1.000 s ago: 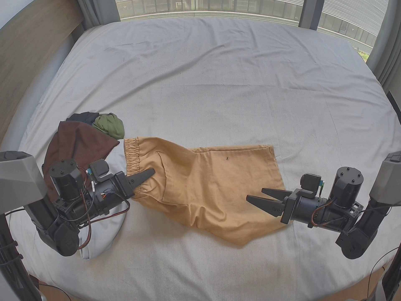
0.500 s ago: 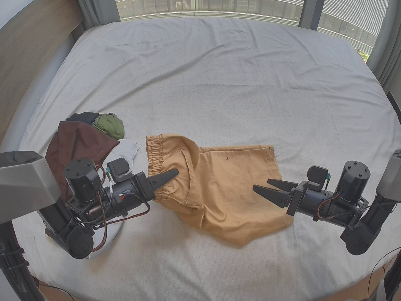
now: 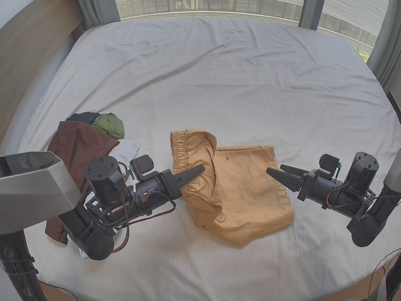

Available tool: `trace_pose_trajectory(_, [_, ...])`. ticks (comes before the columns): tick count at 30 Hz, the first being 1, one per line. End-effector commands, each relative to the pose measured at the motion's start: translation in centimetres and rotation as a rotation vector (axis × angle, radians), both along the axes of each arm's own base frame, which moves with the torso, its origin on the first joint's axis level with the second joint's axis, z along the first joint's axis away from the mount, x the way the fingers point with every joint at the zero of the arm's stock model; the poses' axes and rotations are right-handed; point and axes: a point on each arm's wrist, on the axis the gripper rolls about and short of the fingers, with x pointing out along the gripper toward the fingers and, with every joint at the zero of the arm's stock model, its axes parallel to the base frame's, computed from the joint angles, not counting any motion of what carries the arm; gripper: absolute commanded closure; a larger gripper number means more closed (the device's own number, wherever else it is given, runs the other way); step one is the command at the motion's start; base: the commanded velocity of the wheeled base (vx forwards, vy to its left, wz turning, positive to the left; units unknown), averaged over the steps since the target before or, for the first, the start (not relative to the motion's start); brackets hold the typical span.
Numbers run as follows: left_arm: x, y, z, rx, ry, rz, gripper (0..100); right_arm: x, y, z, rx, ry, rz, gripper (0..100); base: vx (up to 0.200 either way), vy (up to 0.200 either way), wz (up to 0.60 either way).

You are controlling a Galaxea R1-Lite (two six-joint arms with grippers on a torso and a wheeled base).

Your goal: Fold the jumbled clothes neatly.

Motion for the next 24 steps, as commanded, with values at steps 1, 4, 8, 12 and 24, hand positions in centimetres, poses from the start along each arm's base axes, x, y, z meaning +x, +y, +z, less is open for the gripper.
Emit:
trace_pose_trajectory(1, [0.4, -1.2, -0.3, -0.009, -0.005, -0.024, 100, 0.3, -0.5, 0.4, 0.007, -0.018, -0.018, 0, 0.0, 0.0, 0.0])
trace_pose_trajectory(4, [0.3, -1.9, -0.4, -0.019, 0.005, -0.042, 100, 0.4, -0.6, 0.5, 0.009, -0.021, -0.024, 0, 0.0, 0.0, 0.0])
trace_pose_trajectory(8, [0.5, -2.6, -1.1, -0.017, 0.022, -0.051, 100, 0.7, -1.0, 0.8, 0.013, -0.032, -0.041, 0, 0.0, 0.0, 0.0])
trace_pose_trajectory(12, [0.4, -3.4, -2.2, -0.003, 0.045, -0.06, 100, 1.0, -1.3, 1.0, 0.018, -0.043, -0.053, 0, 0.0, 0.0, 0.0])
trace_pose_trajectory(24, [0.9, -5.7, -4.2, 0.005, 0.059, -0.07, 100, 1.1, -1.5, 1.1, 0.019, -0.049, -0.059, 0, 0.0, 0.0, 0.0])
